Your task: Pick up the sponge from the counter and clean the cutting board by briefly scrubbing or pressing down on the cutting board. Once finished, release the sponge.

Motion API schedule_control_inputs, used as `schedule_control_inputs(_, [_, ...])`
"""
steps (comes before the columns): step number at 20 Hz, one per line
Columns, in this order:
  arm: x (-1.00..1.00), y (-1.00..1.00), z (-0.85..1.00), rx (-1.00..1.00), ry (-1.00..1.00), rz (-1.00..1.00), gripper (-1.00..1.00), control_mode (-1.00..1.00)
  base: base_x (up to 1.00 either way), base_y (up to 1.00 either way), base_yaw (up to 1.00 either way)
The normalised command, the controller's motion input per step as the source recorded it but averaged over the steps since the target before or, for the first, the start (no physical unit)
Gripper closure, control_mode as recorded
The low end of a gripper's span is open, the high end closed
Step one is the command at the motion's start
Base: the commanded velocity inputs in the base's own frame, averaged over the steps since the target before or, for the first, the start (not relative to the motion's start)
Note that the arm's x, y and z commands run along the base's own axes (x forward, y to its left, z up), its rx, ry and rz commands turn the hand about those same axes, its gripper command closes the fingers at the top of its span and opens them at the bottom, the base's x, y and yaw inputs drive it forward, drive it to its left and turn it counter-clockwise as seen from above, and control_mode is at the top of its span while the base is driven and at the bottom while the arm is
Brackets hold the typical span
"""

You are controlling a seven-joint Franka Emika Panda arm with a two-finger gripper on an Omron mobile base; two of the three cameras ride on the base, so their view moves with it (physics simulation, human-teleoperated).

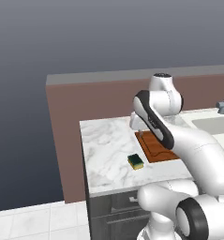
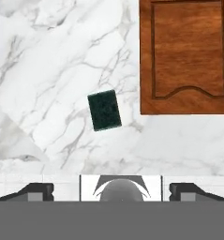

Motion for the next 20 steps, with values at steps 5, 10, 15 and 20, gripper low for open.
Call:
schedule_control_inputs(5, [0.01,0.09,-0.58,-0.05,0.11,0.0,-1.0,-1.0,0.0,0.0,0.0])
schedule_control_inputs(10, [0.0,0.06,-0.57,-0.05,-0.03,0.0,-1.0,-1.0,0.0,0.0,0.0])
schedule_control_inputs(15, [0.0,0.03,-0.55,-0.04,-0.17,0.0,-1.0,-1.0,0.0,0.0,0.0])
schedule_control_inputs(20, [0.12,0.0,-0.3,0.0,-0.08,0.0,-1.0,-1.0,0.0,0.0,0.0])
